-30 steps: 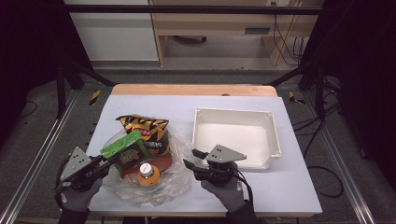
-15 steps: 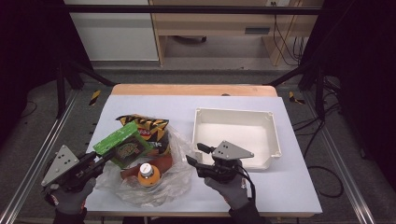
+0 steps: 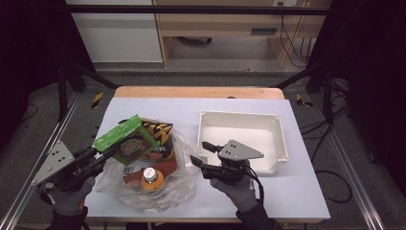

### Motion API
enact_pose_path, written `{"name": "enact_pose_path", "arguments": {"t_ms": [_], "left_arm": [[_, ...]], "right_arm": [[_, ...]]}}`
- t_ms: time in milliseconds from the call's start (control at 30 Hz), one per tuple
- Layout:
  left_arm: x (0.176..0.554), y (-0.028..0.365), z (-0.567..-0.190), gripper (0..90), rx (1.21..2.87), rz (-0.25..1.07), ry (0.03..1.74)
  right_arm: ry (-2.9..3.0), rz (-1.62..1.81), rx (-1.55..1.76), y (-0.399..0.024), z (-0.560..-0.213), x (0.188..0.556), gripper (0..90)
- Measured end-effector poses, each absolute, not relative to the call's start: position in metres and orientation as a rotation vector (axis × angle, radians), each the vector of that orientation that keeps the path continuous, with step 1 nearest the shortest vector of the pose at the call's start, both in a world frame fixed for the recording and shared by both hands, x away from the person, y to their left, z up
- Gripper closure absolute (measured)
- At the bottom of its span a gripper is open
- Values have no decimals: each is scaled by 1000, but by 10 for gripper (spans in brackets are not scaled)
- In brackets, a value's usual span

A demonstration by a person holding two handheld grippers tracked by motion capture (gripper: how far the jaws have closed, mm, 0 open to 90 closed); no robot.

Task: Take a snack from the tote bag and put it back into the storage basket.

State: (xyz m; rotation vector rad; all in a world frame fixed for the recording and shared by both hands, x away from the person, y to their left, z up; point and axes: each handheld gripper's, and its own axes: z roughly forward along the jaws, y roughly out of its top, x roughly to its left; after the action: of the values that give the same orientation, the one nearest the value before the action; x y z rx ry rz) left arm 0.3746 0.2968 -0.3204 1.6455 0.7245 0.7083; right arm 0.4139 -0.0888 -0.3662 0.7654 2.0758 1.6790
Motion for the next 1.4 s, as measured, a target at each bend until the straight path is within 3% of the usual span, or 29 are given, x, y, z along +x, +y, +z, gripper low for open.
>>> {"name": "enact_pose_path", "arguments": {"t_ms": [1033,1400], "left_arm": [[399,218,-323,748,1858,552,539],[406,216,-329,743,1861,526,543]], "right_arm": [[2112,1773,622,-60,-341,432,478],[2146,1738,562,-56,-341,439,657]]}}
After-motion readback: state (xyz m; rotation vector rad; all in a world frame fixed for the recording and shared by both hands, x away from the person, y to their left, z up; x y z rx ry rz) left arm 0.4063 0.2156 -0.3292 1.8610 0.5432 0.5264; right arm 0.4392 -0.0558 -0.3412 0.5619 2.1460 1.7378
